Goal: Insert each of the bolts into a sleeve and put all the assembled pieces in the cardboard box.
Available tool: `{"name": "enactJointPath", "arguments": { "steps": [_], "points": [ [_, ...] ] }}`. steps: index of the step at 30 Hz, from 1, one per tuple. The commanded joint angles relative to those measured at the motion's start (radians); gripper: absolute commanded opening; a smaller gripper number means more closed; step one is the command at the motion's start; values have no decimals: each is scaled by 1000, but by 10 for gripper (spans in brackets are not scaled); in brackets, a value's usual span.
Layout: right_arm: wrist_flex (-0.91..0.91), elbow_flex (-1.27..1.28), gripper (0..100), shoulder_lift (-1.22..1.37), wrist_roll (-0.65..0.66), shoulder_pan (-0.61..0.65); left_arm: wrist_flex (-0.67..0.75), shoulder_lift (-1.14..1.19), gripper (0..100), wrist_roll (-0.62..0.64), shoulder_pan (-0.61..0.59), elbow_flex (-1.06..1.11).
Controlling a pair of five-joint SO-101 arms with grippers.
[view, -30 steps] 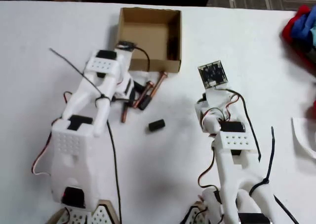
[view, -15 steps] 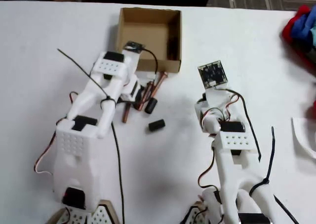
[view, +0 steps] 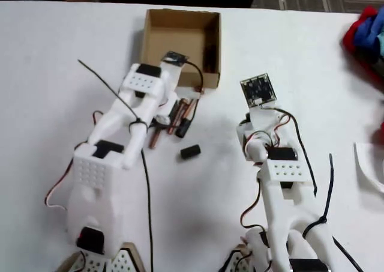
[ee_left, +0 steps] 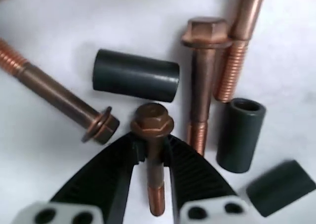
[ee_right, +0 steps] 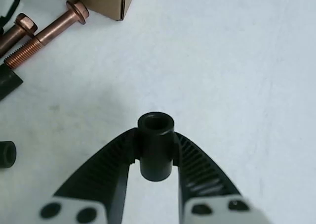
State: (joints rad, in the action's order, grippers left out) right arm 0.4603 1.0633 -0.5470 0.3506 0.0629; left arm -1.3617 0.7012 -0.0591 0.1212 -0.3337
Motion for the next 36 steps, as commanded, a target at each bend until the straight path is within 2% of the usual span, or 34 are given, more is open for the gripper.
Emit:
{"name": "enactJointPath", "arguments": {
  "steps": [1,4,7,10,15,19,22,24,30,36],
  "points": [
    [-21,-8,23,-45,-5,12,-80,-12,24,-2,-23,-16],
    [-21,-8,23,-45,-5,12,-121,-61,24,-2,-26,27],
    [-21,-8,23,-45,-5,12,-68,-189,24,-2,-17,160],
    [-21,-8,23,-45,-5,12,51,-361,24,-3,8,367],
    [-21,-8,23,-45,-5,12,324,-635,24,-5,23,722],
    [-21,-8,23,-45,-5,12,457,-704,24,-123,23,894],
    [-21,-8,23,-45,-5,12,408,-710,24,-258,20,924],
    [-21,-8,23,-45,-5,12,344,-712,24,-305,17,894],
    [-21,-8,23,-45,-5,12,219,-706,24,-118,-15,779],
    [-21,-6,23,-45,-5,12,282,-712,24,-115,-15,763]
  ]
}}
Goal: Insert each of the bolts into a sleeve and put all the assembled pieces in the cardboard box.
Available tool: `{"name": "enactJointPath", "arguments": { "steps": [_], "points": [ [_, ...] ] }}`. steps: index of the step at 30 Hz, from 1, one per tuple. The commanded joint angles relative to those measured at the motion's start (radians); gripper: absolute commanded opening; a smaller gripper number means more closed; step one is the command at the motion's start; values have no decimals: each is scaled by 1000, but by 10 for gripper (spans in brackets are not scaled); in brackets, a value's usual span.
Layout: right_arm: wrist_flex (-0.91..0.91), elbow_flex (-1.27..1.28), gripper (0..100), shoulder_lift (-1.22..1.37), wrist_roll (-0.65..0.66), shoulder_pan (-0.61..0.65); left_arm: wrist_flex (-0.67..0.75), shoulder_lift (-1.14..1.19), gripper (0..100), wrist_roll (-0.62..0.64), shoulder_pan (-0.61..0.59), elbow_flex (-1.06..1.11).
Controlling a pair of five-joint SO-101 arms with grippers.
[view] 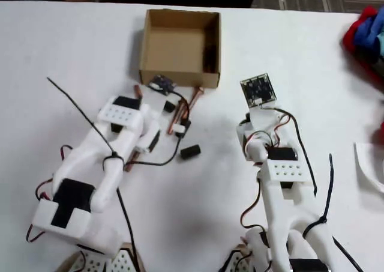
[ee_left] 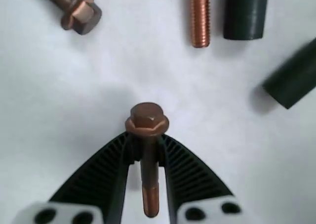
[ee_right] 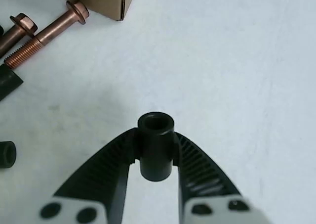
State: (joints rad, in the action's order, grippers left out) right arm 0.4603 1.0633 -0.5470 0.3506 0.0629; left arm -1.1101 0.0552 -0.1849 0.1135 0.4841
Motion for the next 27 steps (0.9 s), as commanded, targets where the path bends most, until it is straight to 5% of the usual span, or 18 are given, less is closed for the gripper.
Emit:
{"name": "enactJointPath", "arguments": {
  "steps": [1,6,14,27],
  "points": [
    [-21,-6,23,-45,-5,12,63,-68,24,9,-9,-54],
    [-22,-6,23,-44,-6,12,325,-195,24,3,-5,31],
    [-165,46,23,-42,-12,12,896,-660,24,12,46,572],
    [-337,120,23,-44,-14,18,950,-790,24,15,35,624]
  ]
}}
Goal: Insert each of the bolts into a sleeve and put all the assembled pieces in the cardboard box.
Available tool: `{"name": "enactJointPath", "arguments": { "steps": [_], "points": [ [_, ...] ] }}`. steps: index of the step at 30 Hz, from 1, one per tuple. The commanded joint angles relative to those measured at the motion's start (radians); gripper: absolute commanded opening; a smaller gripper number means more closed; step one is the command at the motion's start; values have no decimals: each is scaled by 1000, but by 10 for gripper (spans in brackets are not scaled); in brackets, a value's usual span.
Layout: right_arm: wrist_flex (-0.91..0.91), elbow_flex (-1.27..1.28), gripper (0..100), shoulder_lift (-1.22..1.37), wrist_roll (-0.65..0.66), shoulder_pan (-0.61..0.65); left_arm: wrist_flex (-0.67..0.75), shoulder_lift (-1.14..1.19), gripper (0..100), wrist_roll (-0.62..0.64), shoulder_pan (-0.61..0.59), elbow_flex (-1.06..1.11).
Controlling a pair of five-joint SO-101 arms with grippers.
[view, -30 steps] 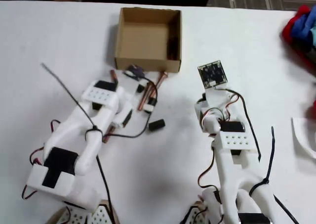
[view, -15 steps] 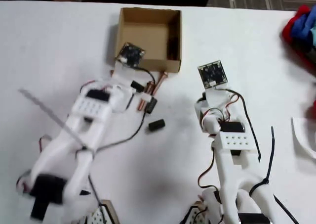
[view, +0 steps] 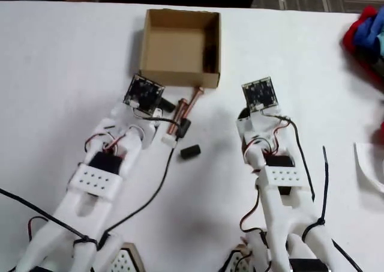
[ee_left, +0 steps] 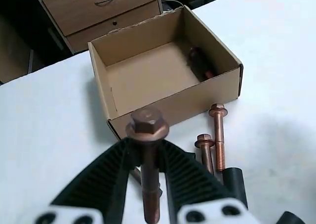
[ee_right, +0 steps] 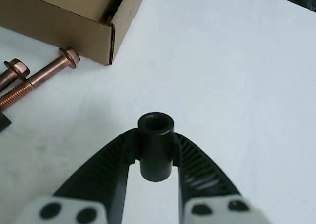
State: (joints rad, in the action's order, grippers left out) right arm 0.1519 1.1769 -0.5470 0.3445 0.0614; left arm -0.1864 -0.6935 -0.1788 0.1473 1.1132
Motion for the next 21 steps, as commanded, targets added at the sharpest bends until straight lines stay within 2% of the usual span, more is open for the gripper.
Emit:
{"name": "enactJointPath", "arguments": {
  "steps": [1,7,9,12,15,18,21],
  "points": [
    [-33,20,23,-44,-8,36,26,-41,24,9,5,-7],
    [-33,94,23,-53,-8,170,28,-46,24,11,6,-8],
    [-68,100,23,-50,-8,186,28,-48,24,51,6,-8],
    [-291,161,23,-44,-92,176,69,-48,24,166,5,-8],
    [-604,279,23,-44,-164,166,138,-48,24,241,25,-8],
    [-866,371,23,-42,-166,170,170,-49,24,261,60,-28],
    [-987,394,23,-28,-169,166,170,-48,24,262,98,-90]
  ]
}}
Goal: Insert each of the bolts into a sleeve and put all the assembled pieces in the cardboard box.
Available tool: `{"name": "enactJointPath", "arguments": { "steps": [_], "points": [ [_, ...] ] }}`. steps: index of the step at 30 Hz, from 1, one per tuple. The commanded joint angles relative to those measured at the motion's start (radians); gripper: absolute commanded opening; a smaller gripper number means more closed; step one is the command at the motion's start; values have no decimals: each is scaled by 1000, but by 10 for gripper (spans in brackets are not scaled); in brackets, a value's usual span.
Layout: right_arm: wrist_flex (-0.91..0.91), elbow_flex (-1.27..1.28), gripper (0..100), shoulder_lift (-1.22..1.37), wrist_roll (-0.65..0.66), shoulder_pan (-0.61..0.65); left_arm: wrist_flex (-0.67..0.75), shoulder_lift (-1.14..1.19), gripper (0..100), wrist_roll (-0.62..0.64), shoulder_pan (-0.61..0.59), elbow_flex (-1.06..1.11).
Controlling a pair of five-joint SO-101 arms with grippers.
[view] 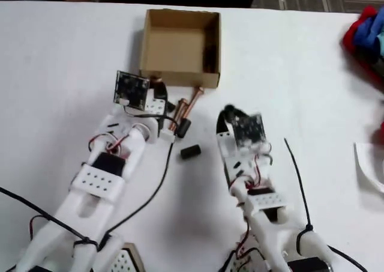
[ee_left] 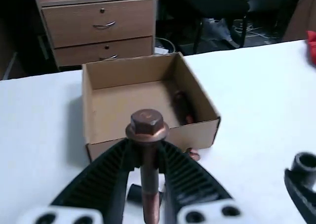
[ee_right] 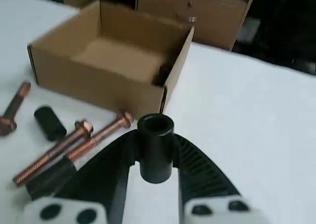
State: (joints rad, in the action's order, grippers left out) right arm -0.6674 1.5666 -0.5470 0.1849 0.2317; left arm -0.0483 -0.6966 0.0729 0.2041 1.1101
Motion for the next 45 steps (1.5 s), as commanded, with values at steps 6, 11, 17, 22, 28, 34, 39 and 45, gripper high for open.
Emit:
{"name": "enactJointPath", "arguments": {
  "steps": [6,11,17,22,28,34,39,45],
  "points": [
    [-320,-129,23,242,-74,-4,31,-37,24,51,120,-249],
    [-616,-224,23,595,-80,-2,21,-37,24,68,169,-344],
    [-929,-227,23,811,17,36,29,-34,24,68,192,-381],
    [-929,-230,23,834,15,87,84,21,24,69,193,-358],
    [-926,-230,22,811,11,70,133,114,24,80,250,-354],
    [-796,-230,21,736,-187,30,161,204,24,81,265,-403],
    [-527,-230,21,536,-384,-39,166,284,24,83,267,-446],
    [-354,-233,22,429,-413,-39,166,361,24,81,301,-493]
  ]
}}
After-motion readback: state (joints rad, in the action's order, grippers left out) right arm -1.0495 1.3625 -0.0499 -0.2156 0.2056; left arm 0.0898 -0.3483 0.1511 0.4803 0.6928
